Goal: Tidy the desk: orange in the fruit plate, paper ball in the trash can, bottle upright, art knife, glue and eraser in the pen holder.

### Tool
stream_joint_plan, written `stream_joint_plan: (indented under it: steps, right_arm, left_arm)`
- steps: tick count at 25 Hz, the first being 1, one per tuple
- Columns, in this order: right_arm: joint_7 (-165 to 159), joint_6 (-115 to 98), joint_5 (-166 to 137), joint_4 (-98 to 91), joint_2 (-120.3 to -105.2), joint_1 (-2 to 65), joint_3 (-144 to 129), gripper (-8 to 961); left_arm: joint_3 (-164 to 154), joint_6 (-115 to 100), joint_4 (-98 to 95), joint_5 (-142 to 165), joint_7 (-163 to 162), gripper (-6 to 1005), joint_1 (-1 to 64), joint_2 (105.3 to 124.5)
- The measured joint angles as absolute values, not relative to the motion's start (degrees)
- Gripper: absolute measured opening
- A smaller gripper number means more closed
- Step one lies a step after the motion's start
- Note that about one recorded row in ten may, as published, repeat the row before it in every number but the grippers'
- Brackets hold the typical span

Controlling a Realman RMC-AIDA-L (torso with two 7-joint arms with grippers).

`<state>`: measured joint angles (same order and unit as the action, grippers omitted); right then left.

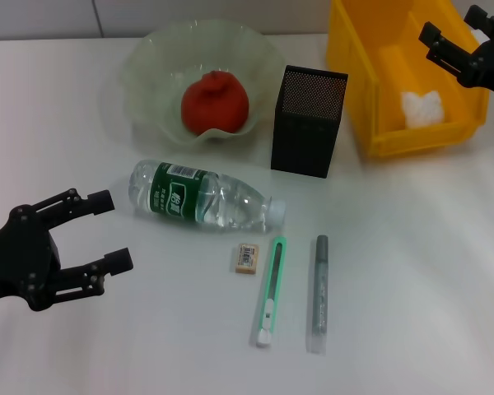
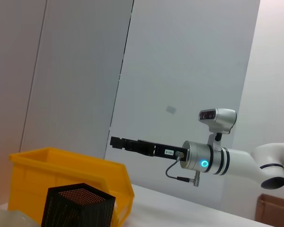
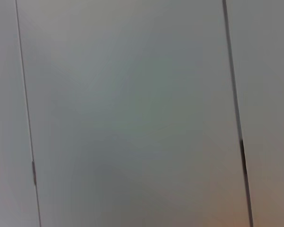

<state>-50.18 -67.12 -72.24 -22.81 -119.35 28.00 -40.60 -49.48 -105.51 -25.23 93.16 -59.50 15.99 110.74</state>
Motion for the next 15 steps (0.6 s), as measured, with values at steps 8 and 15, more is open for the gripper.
stream_joint_plan:
  steps: [8, 15]
  right_arm:
    - [-50.18, -67.24, -72.24, -22.86, -119.36, 27.86, -40.68, 838]
    - [-50.18, -67.82, -72.24, -22.84, -119.36, 27.50, -40.44, 839]
  left_arm:
    - [-49.48, -105.59, -25.22, 93.17, -59.50, 850, 15.99, 110.73]
    - [-49.49, -105.64, -25.22, 93.26, -59.50, 850, 15.99, 110.81]
